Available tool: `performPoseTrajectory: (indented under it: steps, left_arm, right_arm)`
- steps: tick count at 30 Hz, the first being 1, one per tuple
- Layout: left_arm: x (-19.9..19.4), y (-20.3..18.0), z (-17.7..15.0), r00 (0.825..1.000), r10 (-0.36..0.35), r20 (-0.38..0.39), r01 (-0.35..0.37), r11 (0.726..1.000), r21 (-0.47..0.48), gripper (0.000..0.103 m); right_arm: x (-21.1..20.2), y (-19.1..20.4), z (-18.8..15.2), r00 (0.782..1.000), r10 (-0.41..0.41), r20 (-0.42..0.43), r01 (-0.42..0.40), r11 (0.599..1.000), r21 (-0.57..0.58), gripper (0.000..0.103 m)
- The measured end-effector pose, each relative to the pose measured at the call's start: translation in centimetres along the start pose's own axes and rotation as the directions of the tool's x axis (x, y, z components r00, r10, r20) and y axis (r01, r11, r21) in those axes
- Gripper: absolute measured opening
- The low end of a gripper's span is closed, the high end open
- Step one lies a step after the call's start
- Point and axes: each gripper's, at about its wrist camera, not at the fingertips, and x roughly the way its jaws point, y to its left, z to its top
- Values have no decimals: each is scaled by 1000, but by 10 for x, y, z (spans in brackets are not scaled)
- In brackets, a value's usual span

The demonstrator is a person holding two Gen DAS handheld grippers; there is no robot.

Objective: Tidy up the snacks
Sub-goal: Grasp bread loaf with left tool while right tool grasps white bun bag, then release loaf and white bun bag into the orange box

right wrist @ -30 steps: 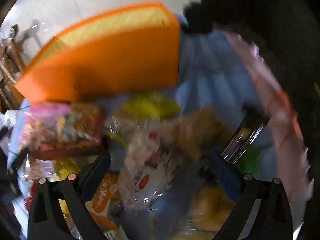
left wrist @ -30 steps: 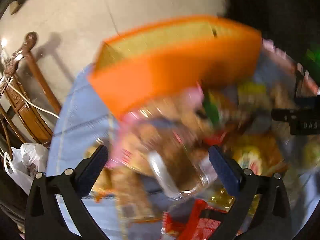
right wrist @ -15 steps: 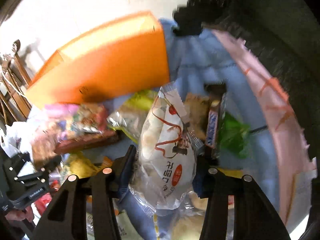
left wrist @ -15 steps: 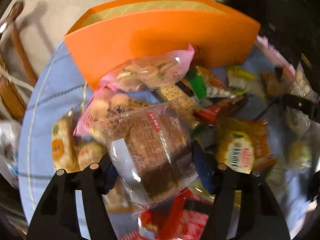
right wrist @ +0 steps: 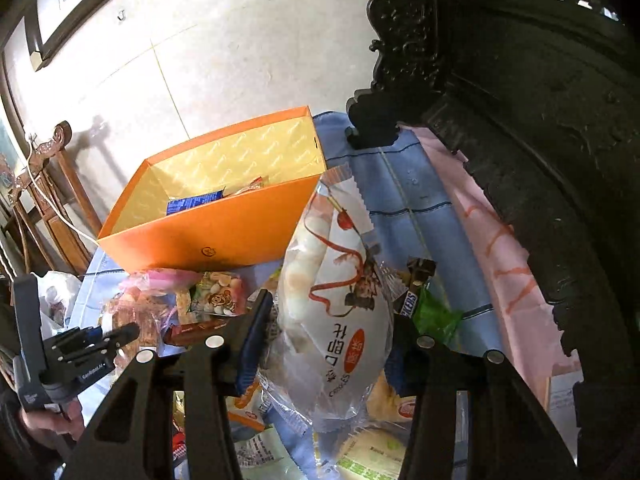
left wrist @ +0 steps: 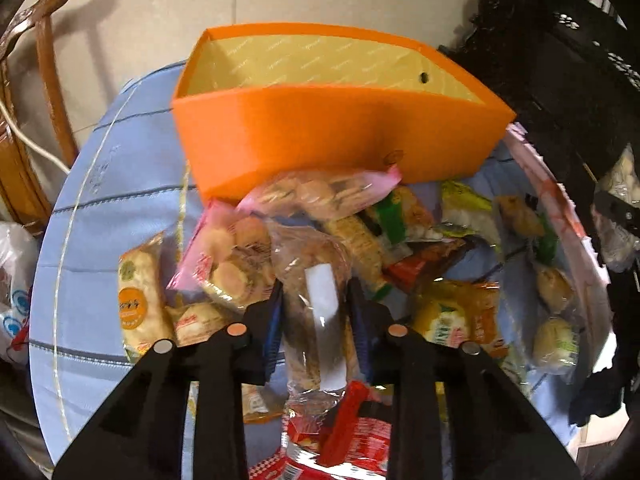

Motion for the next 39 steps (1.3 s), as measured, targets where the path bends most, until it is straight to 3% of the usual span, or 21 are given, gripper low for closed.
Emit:
performPoseTrajectory:
  steps: [4, 6, 9, 14, 17, 21, 24, 29, 30, 31, 32, 33, 35, 39]
  left_arm:
    - [-17, -17, 3, 999, -25, 28, 24, 998, 56, 25]
    - [-24, -20, 8, 1000, -22, 23, 20, 998, 60, 25]
    - [-53, -26, 20, 996, -47, 74, 43, 998, 50, 25]
    - [-99, -30, 68, 977, -84, 197, 73, 996, 60, 25]
    - [-114, -31, 105, 961, -45, 273, 24, 996, 80, 25]
    - [-112, -25, 147, 950, -47, 308, 18, 995, 98, 25]
    - [-108, -18, 164, 947, -46, 319, 15, 995, 97, 25]
    - [-92, -5, 184, 953, -31, 300, 4, 996, 90, 26]
    - [-86, -2, 187, 955, -16, 295, -8, 997, 82, 30]
    - [-80, 0, 192, 952, 33, 305, -55, 996, 65, 66]
    - [-78, 0, 193, 948, 73, 309, -95, 994, 56, 92]
    - [-76, -1, 194, 941, 113, 319, -136, 989, 53, 98]
    - [-76, -3, 195, 931, 145, 336, -177, 982, 66, 99]
    - [-77, 3, 191, 933, 173, 315, -205, 976, 71, 99]
  right_arm:
    - [-14, -4, 8, 999, 10, 39, -10, 1000, 9, 50]
    - [-20, -4, 16, 998, 18, 68, -19, 1000, 5, 50]
    - [-34, 1, 27, 993, 44, 110, -45, 999, 2, 50]
    - [-45, 19, 71, 978, 104, 181, -97, 994, -49, 49]
    - [-37, 36, 109, 969, 138, 204, -122, 989, -88, 49]
    - [-13, 54, 157, 963, 198, 184, -183, 979, -93, 49]
    - [-1, 63, 178, 963, 195, 185, -176, 978, -115, 49]
    - [26, 69, 204, 968, 200, 152, -185, 977, -104, 50]
    - [36, 71, 209, 972, 193, 133, -182, 979, -91, 58]
    - [43, 71, 213, 975, 190, 118, -181, 980, -83, 91]
    - [51, 72, 216, 979, 173, 105, -165, 983, -77, 100]
    - [55, 73, 217, 983, 156, 97, -148, 986, -81, 100]
    - [63, 75, 216, 989, 130, 68, -122, 987, -102, 100]
    - [65, 60, 203, 992, 123, 32, -120, 988, -95, 100]
